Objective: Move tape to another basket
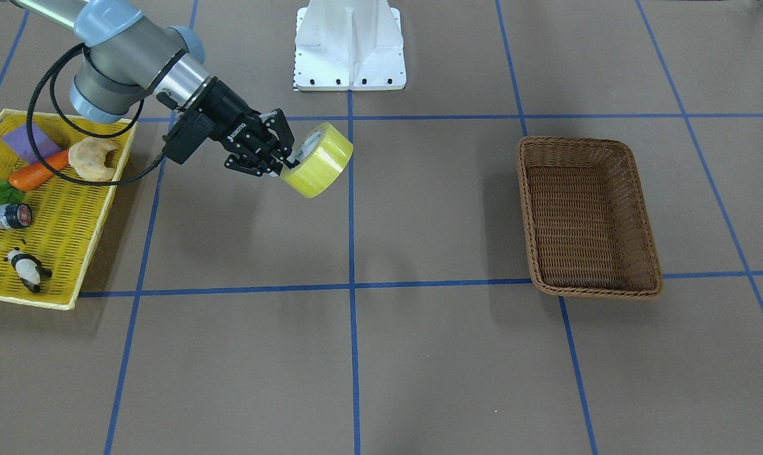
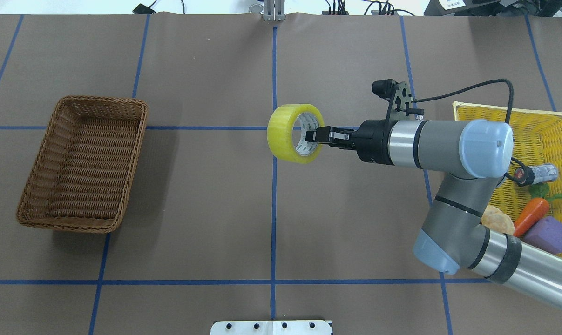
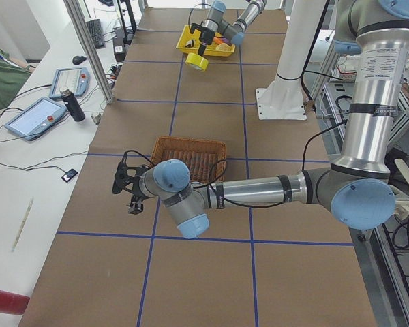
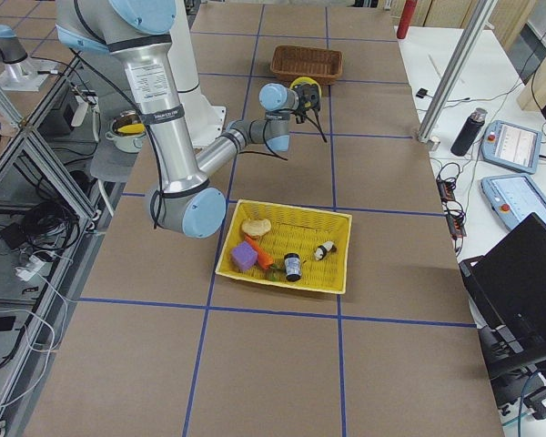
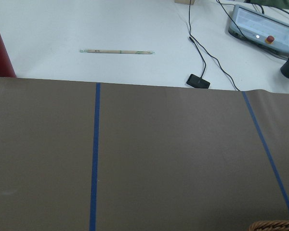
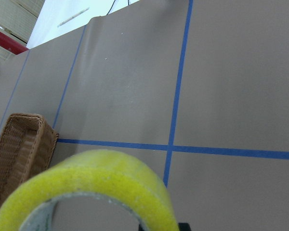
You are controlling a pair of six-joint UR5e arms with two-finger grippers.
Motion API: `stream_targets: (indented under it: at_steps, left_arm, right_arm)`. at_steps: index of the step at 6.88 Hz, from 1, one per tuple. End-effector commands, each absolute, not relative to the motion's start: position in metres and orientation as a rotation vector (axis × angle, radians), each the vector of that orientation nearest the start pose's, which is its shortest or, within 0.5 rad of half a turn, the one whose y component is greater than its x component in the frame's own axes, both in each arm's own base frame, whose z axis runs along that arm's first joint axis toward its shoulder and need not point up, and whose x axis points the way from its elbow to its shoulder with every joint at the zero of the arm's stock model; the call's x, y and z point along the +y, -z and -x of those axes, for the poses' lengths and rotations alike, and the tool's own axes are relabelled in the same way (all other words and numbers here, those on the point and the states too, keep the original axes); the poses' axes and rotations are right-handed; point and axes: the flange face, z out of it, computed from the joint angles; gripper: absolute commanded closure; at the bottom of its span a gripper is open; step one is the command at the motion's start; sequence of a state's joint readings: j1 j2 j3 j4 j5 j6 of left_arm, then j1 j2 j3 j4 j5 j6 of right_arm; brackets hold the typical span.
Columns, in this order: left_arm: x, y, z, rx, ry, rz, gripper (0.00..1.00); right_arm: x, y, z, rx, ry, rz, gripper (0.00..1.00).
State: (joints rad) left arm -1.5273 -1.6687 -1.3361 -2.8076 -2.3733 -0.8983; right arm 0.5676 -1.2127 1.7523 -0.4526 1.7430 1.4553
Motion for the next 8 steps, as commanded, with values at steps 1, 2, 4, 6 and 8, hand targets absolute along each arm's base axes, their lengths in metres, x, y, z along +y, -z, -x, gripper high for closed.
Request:
stream_targets:
  at_steps: [1,2,4,6,8]
  left_arm:
    - [-0.522,-0.551,0.019,1.328,0.363,-0.507,0.02]
    - [-0.522,-0.526,0.011,1.426,0.381,-0.455,0.02]
    - [-0.517,-0.466,-0.017,1.627,0.404,-0.360,0.02]
    - [-0.497,-0.407,-0.030,1.764,0.391,-0.292,0.02]
    - [-0.469,-0.375,-0.058,1.864,0.279,-0.247,0.02]
  right_arm:
    - [-0.385,-0.222,0.438,-1.728,-0.262,-0.405,1.00]
    - [-0.375,-0.217,0.441,-1.785,-0.244,-0.399,1.00]
    - [-0.365,-0.211,0.443,-1.833,-0.238,-0.391,1.00]
    - [-0.350,-0.204,0.448,-1.911,-0.225,-0.371,1.00]
    - [-0.333,-0.199,0.450,-1.981,-0.208,-0.365,1.00]
